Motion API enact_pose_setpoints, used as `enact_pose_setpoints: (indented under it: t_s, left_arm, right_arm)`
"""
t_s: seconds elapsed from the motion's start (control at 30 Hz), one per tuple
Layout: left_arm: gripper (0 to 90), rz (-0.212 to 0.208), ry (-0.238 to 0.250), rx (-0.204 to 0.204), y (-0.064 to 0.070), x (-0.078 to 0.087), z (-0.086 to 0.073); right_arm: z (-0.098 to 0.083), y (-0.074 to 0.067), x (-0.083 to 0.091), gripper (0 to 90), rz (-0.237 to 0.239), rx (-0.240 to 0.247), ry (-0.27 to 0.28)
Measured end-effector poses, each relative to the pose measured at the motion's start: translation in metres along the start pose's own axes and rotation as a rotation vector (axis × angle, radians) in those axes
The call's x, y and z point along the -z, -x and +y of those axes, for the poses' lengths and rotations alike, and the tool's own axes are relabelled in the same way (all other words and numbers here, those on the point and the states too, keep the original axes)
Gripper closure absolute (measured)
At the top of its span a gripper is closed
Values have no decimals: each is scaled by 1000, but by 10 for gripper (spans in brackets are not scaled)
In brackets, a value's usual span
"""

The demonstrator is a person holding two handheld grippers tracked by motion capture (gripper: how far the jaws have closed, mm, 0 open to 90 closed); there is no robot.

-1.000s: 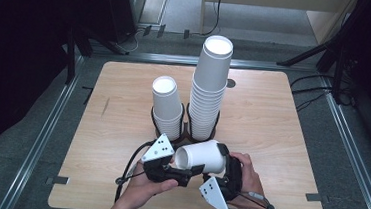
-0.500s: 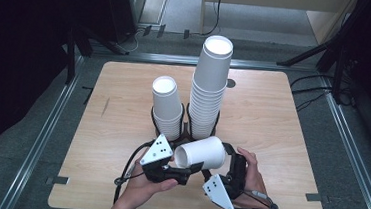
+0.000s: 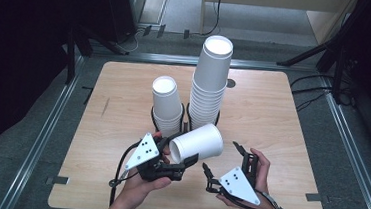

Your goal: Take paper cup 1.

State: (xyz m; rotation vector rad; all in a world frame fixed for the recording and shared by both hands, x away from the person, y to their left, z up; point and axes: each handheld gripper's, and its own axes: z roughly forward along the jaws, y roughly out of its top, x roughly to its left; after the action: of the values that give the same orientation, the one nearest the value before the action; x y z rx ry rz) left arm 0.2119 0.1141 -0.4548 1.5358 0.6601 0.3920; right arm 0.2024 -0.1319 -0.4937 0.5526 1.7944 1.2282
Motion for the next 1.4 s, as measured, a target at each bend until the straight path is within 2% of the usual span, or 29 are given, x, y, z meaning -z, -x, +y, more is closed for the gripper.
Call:
enact_pose_setpoints:
  t_s: [0.1, 0.13, 0.17, 0.2, 0.27, 0.33, 0.37, 0.4, 0.5, 0.7, 0.73, 0.77, 0.83, 0.9, 0.93, 0.97, 1.0, 1.03, 1.07, 1.1, 1.13, 1.17, 1.2, 1.23, 1.27, 1.3, 1.33, 1.37, 1.4]
  left_arm:
    - [230, 9, 6, -20, 0, -1, -2]
    - [230, 16, 14, -26, 1, -1, -2]
    - [230, 28, 29, -25, 1, -1, -3]
    - [230, 29, 28, -23, 1, -1, -3]
    - [230, 21, 33, -26, 2, 0, -2]
    - [230, 32, 48, -43, 4, 1, -2]
    - [231, 47, 53, -42, 4, 1, -2]
    - [231, 47, 53, -42, 4, 1, -2]
    - [231, 59, 47, -52, 5, 2, -3]
    - [231, 47, 52, -35, 4, 1, -5]
    - [231, 39, 53, -34, 3, 0, -5]
    - [231, 53, 54, -36, 4, 0, -6]
    - [231, 55, 59, -42, 3, 0, -6]
    - [231, 67, 70, -48, 3, 0, -7]
    - [231, 67, 80, -44, 2, 0, -8]
    - [231, 74, 95, -35, 2, 0, -9]
    - [231, 74, 95, -35, 2, 0, -9]
    - [231, 75, 103, -31, 1, 0, -10]
    - [231, 72, 110, -26, 0, 0, -10]
    - [231, 73, 117, -20, 0, 0, -10]
    - [231, 71, 124, -18, -1, 0, -11]
    - [231, 68, 133, -12, 0, 0, -11]
    - [231, 68, 133, -12, 0, 0, -11]
    - [231, 69, 132, -19, 0, 0, -12]
    - [231, 70, 134, -21, 1, 0, -12]
    - [231, 69, 137, -22, 1, -1, -13]
    - [231, 66, 139, -21, 2, -1, -13]
    - [231, 64, 144, -26, 3, -1, -13]
    - [231, 64, 144, -26, 3, -1, -13]
  right_arm:
    - [2, 8, 4, 0, 31, -171, 12]
    - [2, 8, 4, 0, 31, -171, 12]
    - [2, 8, 5, 0, 32, -197, 14]
    - [3, 7, 5, 0, 40, -240, 16]
    - [4, 6, 5, 0, 53, -294, 15]
    - [6, 6, 5, 8, 77, -369, 17]
    - [9, 7, 5, 18, 94, -436, 28]
    - [9, 7, 5, 18, 94, -436, 28]
    - [13, 7, 8, 45, 107, -504, 47]
    - [17, 9, 11, 57, 120, -540, 61]
    - [17, 10, 13, 66, 131, -563, 63]
    - [17, 10, 14, 78, 138, -584, 66]
    - [17, 11, 15, 150, 141, -617, 65]
    - [18, 12, 15, 153, 148, -656, 59]
    - [18, 12, 15, 155, 153, -684, 60]
    - [18, 13, 14, 155, 173, -748, 49]
    - [18, 13, 14, 155, 173, -748, 49]
    - [19, 12, 14, 135, 190, -809, 35]
    - [19, 12, 14, 135, 190, -809, 35]
    - [19, 12, 14, 131, 199, -835, 20]
    - [20, 11, 13, 90, 207, -870, 7]
    - [20, 10, 13, 47, 230, -934, -12]
    - [20, 10, 13, 47, 230, -934, -12]
    - [20, 10, 13, 36, 234, -957, -14]
    - [21, 10, 12, 24, 240, -1009, -17]
    - [22, 13, 12, 10, 253, -1097, -21]
    - [22, 13, 12, 10, 253, -1097, -21]
    - [22, 16, 13, 5, 269, -1190, -22]
    - [22, 16, 13, 5, 269, -1190, -22]
